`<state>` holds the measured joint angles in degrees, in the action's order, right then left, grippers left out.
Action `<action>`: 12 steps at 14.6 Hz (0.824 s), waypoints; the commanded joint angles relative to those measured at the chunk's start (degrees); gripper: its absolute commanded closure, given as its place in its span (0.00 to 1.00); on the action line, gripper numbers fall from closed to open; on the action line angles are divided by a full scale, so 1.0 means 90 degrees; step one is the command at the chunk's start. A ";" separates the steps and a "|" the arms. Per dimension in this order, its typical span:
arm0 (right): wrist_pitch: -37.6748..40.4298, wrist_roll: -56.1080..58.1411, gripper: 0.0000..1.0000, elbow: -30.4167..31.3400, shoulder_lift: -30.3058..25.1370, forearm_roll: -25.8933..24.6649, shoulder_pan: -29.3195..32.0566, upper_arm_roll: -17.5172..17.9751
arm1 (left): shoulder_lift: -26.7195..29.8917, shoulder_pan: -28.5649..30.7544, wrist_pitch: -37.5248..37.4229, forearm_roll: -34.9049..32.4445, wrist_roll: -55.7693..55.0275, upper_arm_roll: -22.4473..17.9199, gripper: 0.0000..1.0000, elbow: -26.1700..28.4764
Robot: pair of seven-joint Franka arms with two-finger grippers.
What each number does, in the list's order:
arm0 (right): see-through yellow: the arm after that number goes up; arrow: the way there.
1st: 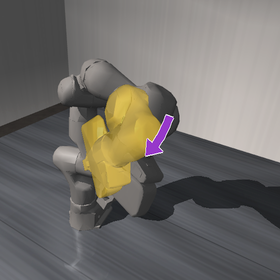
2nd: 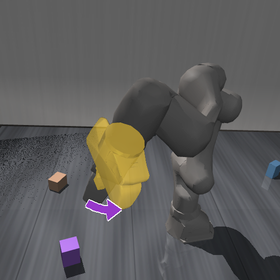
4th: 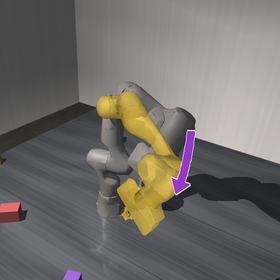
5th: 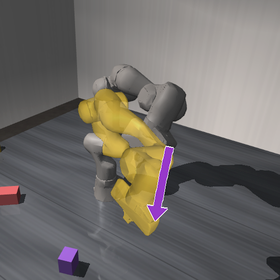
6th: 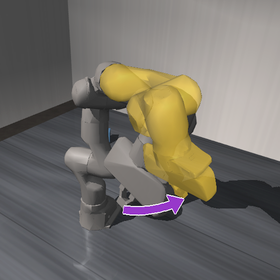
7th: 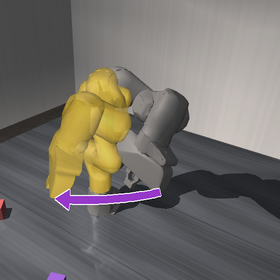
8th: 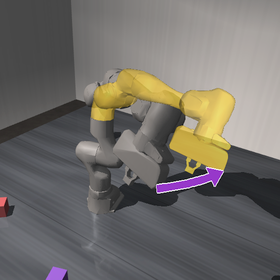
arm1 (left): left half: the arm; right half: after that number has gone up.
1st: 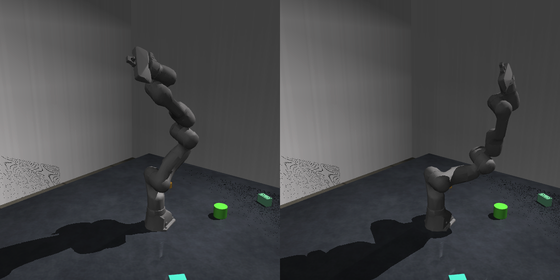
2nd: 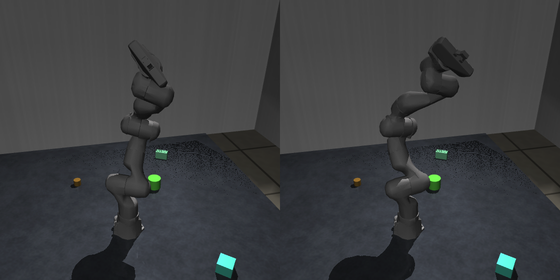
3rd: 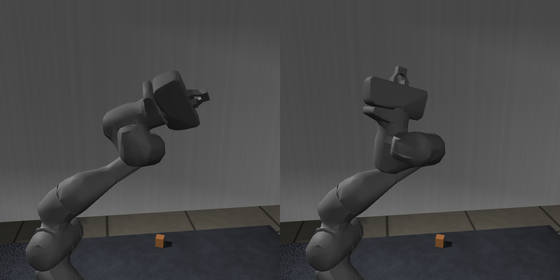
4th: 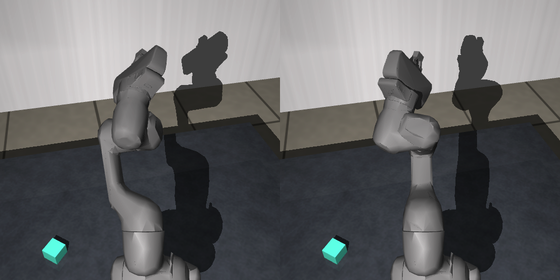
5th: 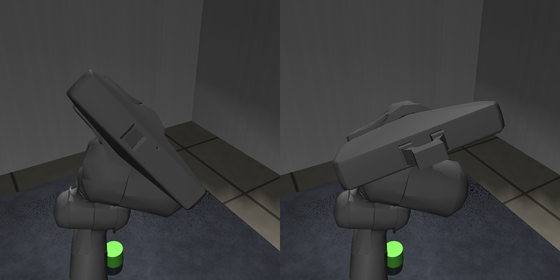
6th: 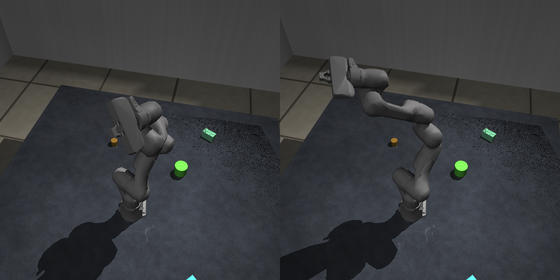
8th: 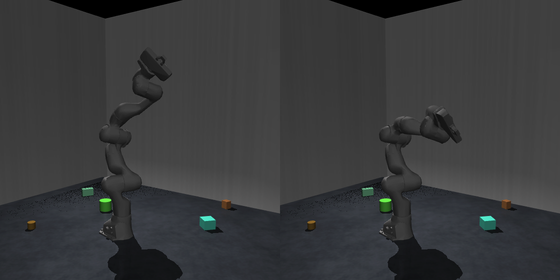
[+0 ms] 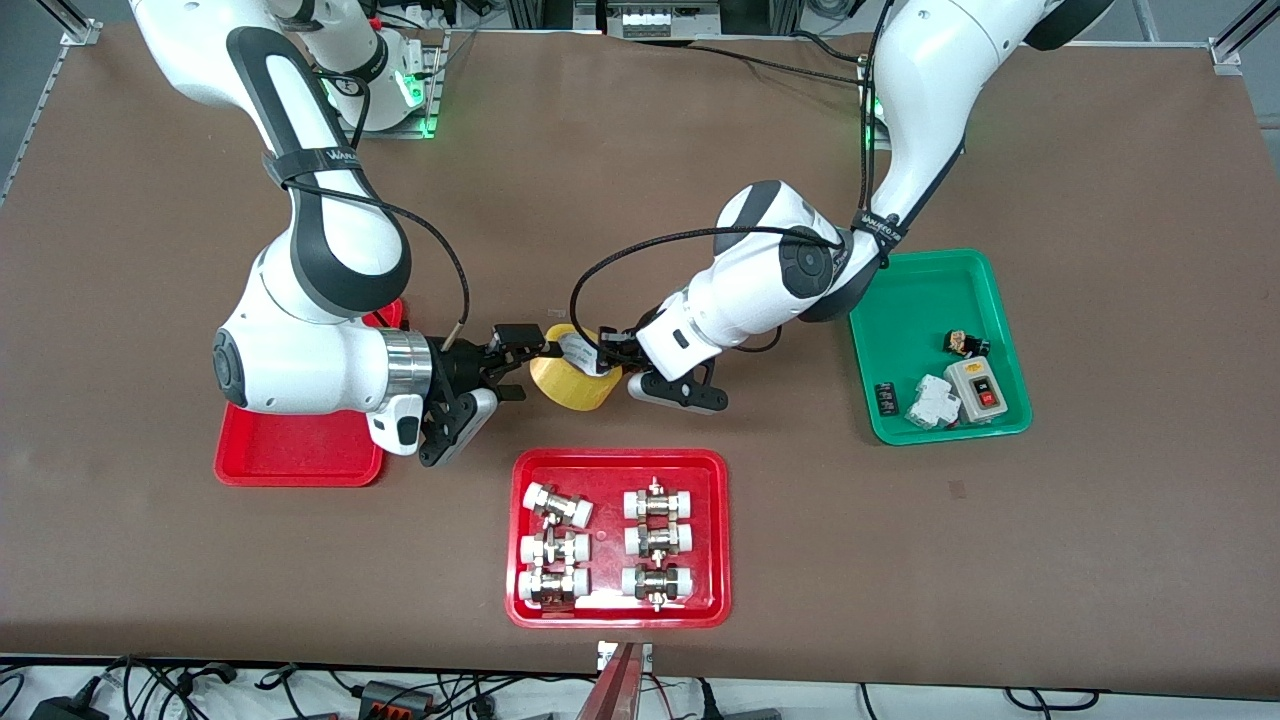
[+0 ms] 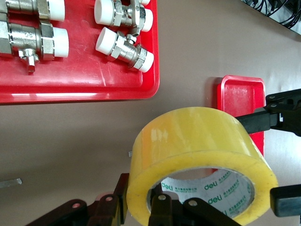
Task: Left arm passes tape to right arm into tray
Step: 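Close the right gripper on the tape held by the left gripper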
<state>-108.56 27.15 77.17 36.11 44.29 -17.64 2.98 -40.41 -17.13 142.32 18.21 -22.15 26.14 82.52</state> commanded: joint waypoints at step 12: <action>-0.0184 0.0118 0.20 -0.0039 0.0070 0.0167 -0.0110 0.0030 | -0.0051 0.0067 -0.0130 -0.0089 -0.0048 0.0016 0.99 -0.0252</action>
<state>-109.98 27.21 77.16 36.47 44.56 -18.71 3.04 -40.41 -16.47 142.32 18.21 -22.15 26.12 82.34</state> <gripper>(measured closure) 0.198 0.780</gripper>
